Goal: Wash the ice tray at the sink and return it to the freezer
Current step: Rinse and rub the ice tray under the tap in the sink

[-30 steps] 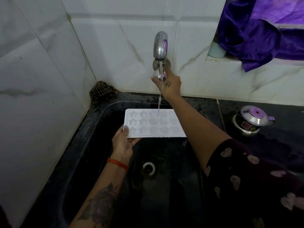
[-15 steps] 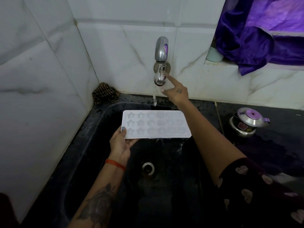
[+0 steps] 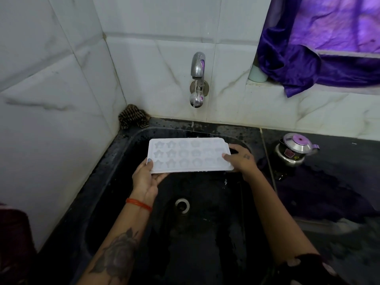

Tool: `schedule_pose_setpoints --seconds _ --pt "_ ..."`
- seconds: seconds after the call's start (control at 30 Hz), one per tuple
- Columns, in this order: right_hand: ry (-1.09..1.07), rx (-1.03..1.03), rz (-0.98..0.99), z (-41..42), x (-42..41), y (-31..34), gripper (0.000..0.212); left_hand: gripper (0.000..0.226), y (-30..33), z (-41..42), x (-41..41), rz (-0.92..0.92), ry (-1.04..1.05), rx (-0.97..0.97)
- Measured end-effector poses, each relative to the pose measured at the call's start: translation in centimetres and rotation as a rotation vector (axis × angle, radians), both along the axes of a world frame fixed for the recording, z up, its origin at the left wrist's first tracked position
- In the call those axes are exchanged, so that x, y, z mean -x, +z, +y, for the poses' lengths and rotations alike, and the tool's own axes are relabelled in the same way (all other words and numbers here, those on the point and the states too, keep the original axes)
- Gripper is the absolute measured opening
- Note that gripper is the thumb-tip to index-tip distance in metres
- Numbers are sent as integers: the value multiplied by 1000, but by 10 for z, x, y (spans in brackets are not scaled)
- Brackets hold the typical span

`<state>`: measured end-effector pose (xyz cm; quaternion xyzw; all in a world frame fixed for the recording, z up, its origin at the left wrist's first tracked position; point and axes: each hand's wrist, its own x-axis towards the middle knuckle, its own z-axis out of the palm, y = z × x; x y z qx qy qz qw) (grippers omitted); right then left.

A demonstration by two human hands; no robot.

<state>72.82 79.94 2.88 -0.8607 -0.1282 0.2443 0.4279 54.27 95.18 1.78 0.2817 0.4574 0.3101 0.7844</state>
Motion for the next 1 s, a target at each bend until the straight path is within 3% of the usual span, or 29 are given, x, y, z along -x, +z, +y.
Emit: schedule_pose_setpoints --seconds 0.5,0.73,1.0 --pt "15 -186 45 -53 33 9 48 19 19 -30 35 23 -126 -51" --pt "27 -167 73 -71 34 7 54 31 20 -42 39 119 -229 -146" --pt "33 -158 -4 -80 34 9 49 31 22 -50 31 177 -191 -206"
